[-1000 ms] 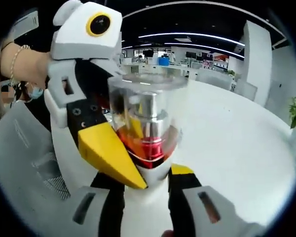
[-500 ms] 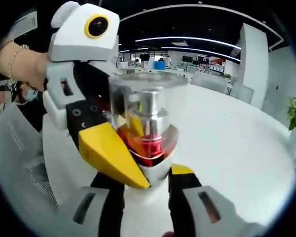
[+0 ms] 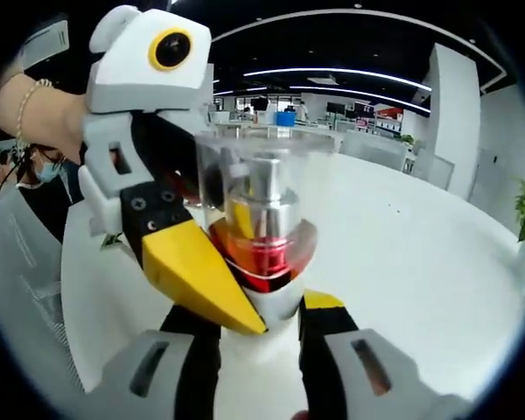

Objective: Arrange the skincare products in the storage area until every visible bottle or jar stands upright without overlapping.

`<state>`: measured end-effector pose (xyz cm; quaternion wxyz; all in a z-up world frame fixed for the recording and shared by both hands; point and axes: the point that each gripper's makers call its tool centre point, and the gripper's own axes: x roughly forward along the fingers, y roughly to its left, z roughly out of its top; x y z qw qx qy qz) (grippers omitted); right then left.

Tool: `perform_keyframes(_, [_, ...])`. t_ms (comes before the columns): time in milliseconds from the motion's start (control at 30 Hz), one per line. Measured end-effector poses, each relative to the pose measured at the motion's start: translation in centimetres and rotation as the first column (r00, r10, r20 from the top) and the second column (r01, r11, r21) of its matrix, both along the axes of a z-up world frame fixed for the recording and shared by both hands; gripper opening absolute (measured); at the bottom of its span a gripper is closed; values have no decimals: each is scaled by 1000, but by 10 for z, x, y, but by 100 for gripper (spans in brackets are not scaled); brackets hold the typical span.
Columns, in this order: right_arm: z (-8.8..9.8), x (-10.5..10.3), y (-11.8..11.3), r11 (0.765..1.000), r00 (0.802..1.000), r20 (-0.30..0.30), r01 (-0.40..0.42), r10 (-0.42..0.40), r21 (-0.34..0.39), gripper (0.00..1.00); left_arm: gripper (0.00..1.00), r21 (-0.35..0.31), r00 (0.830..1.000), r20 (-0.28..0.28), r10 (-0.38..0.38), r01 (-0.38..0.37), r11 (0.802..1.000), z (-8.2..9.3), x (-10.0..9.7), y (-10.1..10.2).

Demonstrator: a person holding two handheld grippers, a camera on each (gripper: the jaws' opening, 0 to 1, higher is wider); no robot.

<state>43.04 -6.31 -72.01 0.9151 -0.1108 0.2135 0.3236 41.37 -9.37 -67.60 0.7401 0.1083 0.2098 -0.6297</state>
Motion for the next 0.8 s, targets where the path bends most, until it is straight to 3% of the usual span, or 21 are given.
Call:
perform_keyframes(333, [0,17,-2,1000,1000,0,-7,7,5,34,27,15,1000,5,3,-3,1000,-4,17,-2])
perform_keyframes(800, [1,18,-2,1000,1000,17,-13,13,-3,35,28,8,1000,-17,16,-16,1000,-3,16,-2])
